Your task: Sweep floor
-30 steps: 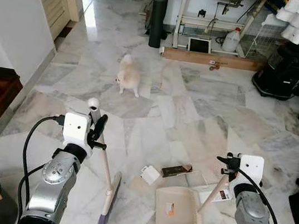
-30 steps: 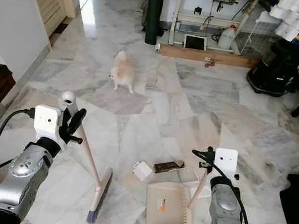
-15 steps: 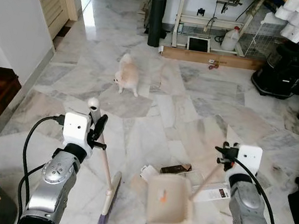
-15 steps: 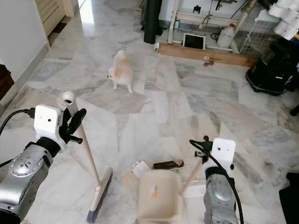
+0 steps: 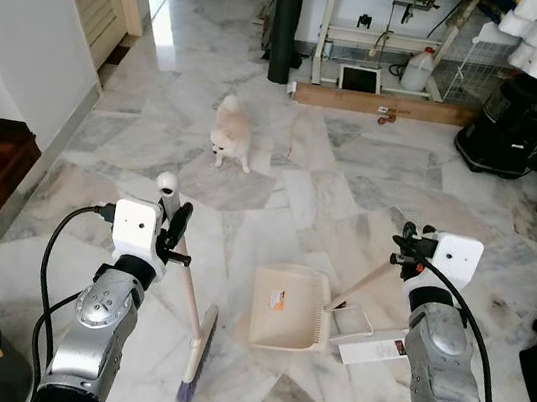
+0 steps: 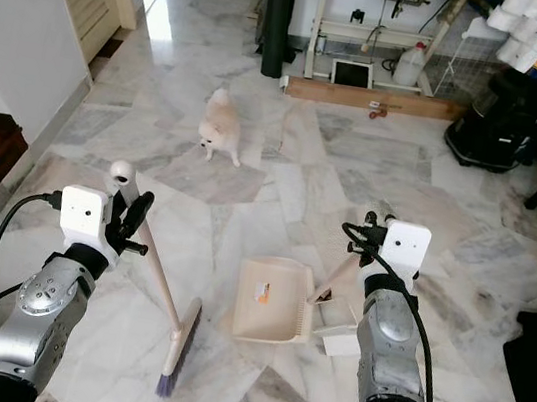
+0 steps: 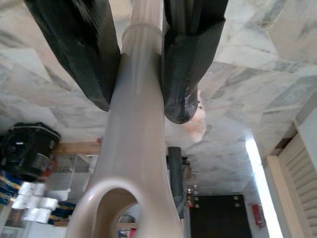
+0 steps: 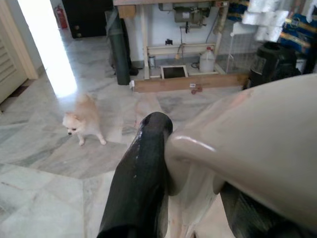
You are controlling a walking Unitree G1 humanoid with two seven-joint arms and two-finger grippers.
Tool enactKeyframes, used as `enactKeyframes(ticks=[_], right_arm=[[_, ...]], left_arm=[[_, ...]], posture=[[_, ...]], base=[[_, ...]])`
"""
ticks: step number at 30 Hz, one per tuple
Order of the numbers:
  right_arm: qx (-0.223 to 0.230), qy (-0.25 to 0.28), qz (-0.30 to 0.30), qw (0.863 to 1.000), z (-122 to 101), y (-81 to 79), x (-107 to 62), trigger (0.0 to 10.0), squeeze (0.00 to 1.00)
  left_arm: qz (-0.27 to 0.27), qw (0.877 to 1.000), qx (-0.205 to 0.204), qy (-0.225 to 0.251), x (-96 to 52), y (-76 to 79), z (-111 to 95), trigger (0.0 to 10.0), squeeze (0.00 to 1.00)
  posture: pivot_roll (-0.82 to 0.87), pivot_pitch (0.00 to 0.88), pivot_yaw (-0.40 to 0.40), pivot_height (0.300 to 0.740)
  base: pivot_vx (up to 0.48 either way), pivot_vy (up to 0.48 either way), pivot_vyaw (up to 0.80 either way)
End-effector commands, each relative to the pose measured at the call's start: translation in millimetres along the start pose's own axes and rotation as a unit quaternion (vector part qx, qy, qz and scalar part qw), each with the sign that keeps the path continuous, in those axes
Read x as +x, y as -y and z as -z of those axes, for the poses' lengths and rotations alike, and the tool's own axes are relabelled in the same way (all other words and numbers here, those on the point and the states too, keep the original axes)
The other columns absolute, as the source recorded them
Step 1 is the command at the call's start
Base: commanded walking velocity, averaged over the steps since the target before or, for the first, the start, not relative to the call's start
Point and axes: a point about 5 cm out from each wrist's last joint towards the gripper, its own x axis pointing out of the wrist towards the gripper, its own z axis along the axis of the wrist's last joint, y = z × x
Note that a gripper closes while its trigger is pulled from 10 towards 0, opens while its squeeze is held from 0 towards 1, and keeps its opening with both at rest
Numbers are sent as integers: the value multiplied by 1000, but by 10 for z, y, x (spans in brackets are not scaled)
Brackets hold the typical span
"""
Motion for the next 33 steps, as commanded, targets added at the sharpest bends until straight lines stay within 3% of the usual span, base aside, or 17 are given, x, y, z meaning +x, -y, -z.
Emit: enactKeyframes(ticks=[1, 11, 33], right_arm=[[9, 35, 9, 999, -105, -19, -10, 10000, 0], [13, 32, 25, 999, -10, -74, -118, 10000, 0], [28, 30, 38, 998, 5, -141, -120, 10000, 0]], left_arm=[[-11, 1000, 11, 27, 36, -50, -110, 10000, 0], [-35, 998, 14, 43, 49, -111, -159, 10000, 0], [-33, 998, 15, 43, 58, -91, -148, 10000, 0]], posture=[[42, 60, -1, 740], [42, 41, 2, 740], [44, 41, 4, 740]], base=[[0, 0, 0], [0, 0, 0], [0, 304, -186]])
